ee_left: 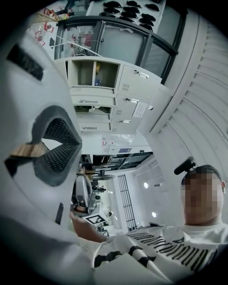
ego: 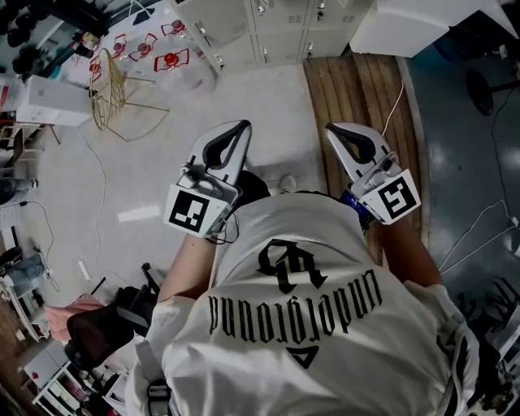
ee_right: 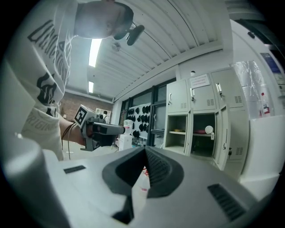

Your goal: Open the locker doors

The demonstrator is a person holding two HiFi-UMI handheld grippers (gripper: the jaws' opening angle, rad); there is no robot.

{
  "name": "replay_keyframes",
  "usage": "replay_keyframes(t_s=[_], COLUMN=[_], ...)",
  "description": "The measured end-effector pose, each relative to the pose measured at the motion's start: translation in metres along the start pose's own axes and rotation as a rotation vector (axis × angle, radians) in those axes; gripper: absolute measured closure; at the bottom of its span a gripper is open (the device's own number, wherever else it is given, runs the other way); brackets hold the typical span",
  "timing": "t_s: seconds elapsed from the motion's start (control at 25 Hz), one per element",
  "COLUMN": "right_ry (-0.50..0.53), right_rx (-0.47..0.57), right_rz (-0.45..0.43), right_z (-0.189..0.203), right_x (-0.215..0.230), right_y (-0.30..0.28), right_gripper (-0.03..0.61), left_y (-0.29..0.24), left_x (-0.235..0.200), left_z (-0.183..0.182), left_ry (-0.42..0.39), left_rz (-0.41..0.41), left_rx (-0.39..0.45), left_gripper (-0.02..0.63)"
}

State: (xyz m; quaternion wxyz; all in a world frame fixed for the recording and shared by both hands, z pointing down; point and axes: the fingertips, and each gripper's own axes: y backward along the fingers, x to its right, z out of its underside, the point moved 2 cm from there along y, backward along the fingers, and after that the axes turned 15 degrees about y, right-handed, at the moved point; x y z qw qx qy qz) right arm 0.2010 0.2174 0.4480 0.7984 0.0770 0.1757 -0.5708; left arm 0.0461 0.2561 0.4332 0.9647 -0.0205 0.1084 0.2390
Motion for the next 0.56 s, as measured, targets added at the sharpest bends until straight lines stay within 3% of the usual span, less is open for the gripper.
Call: replay_keyframes(t_s=[0.56], right_ry=[0.043], right_rx=[0.034], right_rz=[0.005], right_z=[-0.0049], right_x=[0.0003], right_y=[0.0021], right_gripper=[0.574], left_y=[0.0062], left_x=[0.0081], left_z=[-0.0002], left_ry=[0.03], left_rz=[-0.006], left_rx=[0.007], left_gripper=[0.607])
